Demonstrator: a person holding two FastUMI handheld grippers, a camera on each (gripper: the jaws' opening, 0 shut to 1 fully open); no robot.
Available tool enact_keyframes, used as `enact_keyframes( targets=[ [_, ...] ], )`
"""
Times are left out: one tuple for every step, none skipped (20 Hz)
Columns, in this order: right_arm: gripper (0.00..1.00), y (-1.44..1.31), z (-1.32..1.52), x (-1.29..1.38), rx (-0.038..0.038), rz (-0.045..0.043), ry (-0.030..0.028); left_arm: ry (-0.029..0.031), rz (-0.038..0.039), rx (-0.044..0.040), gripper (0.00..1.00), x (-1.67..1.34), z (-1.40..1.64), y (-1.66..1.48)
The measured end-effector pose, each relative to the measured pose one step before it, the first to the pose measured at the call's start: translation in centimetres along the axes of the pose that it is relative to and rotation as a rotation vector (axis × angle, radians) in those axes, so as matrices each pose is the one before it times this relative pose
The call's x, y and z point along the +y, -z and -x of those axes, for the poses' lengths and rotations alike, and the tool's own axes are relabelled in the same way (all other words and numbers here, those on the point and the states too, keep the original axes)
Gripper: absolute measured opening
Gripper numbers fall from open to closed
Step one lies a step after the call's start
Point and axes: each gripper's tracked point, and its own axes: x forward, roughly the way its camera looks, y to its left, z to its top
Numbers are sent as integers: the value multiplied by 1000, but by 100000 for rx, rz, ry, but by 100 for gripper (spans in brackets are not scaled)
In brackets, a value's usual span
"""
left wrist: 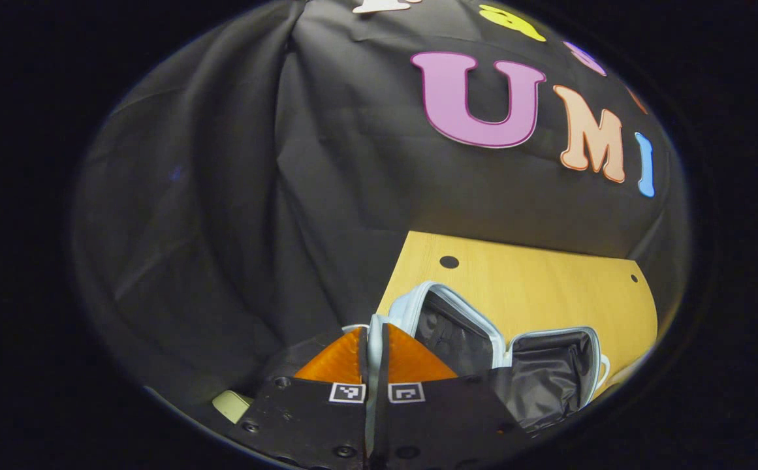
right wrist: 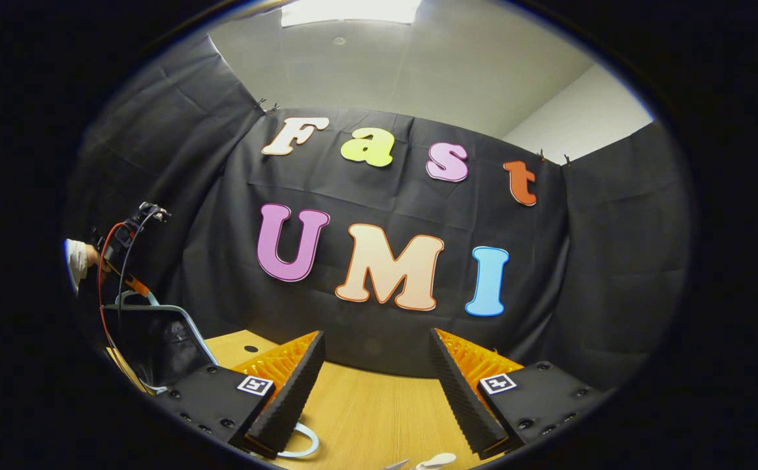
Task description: First open the suitcase, pack the skin care products into it, and then close the suitcase.
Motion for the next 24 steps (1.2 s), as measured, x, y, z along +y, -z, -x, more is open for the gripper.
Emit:
enact_keyframes(
  targets=[
    [98, 263, -161, 270, 1205, -53, -2, -431, 1288, 2413, 0, 914, -712, 1108],
    [98, 224, -75, 233, 677, 77, -67, -392, 2571, 1976, 0, 440, -911, 875],
    [98, 35, -72, 221, 382, 305, -79, -434, 1951, 3170, 0, 481, -863, 1080],
    [98, 71, -15, 241, 263, 580, -60, -596, 1759, 2934, 0, 635, -812, 1104],
    [98, 23, -74, 251, 288, 721, -116, -532, 1806, 2329, 0, 722, -568, 1212],
    [98, 120, -38, 263, 428, 728, -270, -260, 1787, 1820, 0, 525, -732, 818],
    [98, 81, -124, 316, 485, 742, -443, -750, 1721, 1516, 0, 369, -740, 439],
    [98, 254, -75, 294, 626, 906, -632, -710, 1076, 946, 0, 286, -726, 440],
    [98, 132, -60, 202, 315, 782, -408, -1890, 374, 643, 0, 344, -500, 569],
    [98, 48, -128, 73, 228, 776, -204, -3782, -304, -382, 0, 443, -403, 222],
    [98, -30, -60, 28, 180, 493, -85, -7843, -2628, -2167, 1, 823, -94, 195],
    [98, 11, -53, -14, 29, -36, 10, -5314, -3567, -3721, 19, 505, -310, -344],
    [98, -21, -107, -14, 107, -261, -51, -3238, -2141, -3821, 46, 176, 290, -685],
    [98, 118, -8, -27, 138, -199, 68, -1627, -565, -3836, 73, 153, 467, -789],
    [98, 121, -94, -134, 212, -143, 135, 888, 574, -3447, 99, 150, 679, -1113],
    [98, 154, 119, -163, 267, -249, 91, -101, 924, -4042, 93, 201, 665, -866],
    [98, 75, 61, -132, 175, -480, -141, 695, 816, -3993, 93, -234, 680, -943],
    [98, 100, 68, -106, -62, -361, -339, 70, 967, -3978, 96, -425, 570, -780],
    [98, -21, 81, -116, -213, -133, -277, 497, 598, -4368, 95, -399, 605, -713],
    [100, -97, 121, -204, -333, -85, -450, 184, 610, -4271, 95, -514, 661, -1084],
    [100, -74, 76, -410, -564, -161, -264, 491, 505, -4518, 95, -728, 739, -1124],
    [100, 23, 137, -433, -373, -371, -300, 731, 271, -3514, 95, -735, 928, -974],
    [98, 61, 124, -541, -159, -692, -263, 478, 592, -3499, 95, -364, 1240, -1232],
    [98, 99, 174, -473, 4, -697, -362, 874, 592, -3150, 95, -483, 1130, -1395]
  ],
)
